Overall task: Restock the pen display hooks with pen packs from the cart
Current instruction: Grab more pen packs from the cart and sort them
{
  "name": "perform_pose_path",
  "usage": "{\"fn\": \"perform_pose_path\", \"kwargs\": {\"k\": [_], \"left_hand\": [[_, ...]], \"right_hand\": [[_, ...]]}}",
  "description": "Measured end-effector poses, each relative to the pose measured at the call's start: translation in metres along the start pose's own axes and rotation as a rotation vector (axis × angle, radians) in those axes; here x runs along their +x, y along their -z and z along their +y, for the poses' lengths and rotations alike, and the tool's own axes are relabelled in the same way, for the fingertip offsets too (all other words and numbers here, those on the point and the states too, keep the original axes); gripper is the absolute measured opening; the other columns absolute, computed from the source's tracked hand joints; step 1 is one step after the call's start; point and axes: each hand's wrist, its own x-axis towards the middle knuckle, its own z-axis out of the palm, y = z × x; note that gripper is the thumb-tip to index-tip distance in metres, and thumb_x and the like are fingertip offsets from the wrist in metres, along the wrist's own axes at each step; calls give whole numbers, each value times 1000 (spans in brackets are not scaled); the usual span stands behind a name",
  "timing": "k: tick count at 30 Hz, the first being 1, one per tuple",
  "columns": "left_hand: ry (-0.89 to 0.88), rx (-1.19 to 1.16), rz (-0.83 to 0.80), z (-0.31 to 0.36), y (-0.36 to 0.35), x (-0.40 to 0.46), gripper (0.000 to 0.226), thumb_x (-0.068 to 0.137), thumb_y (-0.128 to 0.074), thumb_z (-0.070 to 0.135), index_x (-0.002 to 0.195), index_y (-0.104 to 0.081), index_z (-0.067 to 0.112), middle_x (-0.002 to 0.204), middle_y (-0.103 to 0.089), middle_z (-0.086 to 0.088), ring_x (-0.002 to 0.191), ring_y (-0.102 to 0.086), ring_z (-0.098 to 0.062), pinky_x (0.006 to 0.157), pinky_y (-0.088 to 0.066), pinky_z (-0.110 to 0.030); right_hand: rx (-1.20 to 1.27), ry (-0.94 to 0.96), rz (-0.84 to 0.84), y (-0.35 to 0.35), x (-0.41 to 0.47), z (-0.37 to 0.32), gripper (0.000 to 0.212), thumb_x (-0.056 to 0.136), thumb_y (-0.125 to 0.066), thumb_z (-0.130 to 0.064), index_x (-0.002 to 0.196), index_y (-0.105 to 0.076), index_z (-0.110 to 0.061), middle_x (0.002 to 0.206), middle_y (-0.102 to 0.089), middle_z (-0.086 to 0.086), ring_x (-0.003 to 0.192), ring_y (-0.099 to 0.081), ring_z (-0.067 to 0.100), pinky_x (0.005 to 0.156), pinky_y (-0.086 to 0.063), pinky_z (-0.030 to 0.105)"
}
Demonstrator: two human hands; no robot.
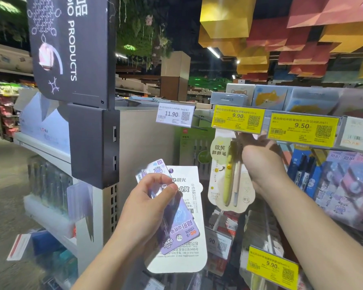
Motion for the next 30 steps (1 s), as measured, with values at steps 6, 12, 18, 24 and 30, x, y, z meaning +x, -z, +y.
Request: {"fn": "perform_pose_path", "kwargs": {"k": [6, 12, 18, 24, 30], "left_hand": [[45, -134, -16, 1, 0, 1, 22, 80, -84, 26, 94, -71, 16, 98, -75, -16, 99, -73, -41, 104, -45, -66], [81, -167, -27, 1, -1, -1, 6, 94, -74, 13, 94, -68, 12, 91, -76, -14, 93, -77, -37, 77, -58, -42], [81, -152, -19, 2, -1, -1, 8, 94, -74, 13, 98, -68, 11, 106, -76, -18, 95, -75, -43, 75, -50, -39], [96, -92, -52, 2, -3, -2, 12, 95, -74, 19, 102, -66, 13, 111, -77, -12, 96, -76, -41, 93, -50, -67], [59, -150, -40, -3, -11, -3, 15, 95, -73, 11, 108, -73, 17, 115, -76, -4, 94, -76, -30, 78, -63, -43]], "right_hand": [[-236, 71, 127, -7, 26, -4, 38, 108, -48, -36, 115, -56, 0, 109, -59, 22, 106, -55, 34, 86, -41, 35], [-316, 68, 90, -8, 43, 4, 55, 112, -37, -37, 136, -48, 11, 141, -53, 28, 131, -49, 40, 101, -37, 36], [-245, 87, 81, -8, 64, 24, 57, 108, -46, -43, 140, -47, 5, 139, -52, 24, 129, -48, 37, 95, -34, 34], [-193, 230, 209, -13, 67, 32, 45, 105, -46, -52, 102, -58, -9, 90, -60, 11, 86, -52, 26, 65, -27, 35], [-325, 355, 357, -16, 34, 61, 48, 93, -56, -50, 131, -48, -22, 134, -49, 10, 129, -43, 31, 113, -35, 50]]}}
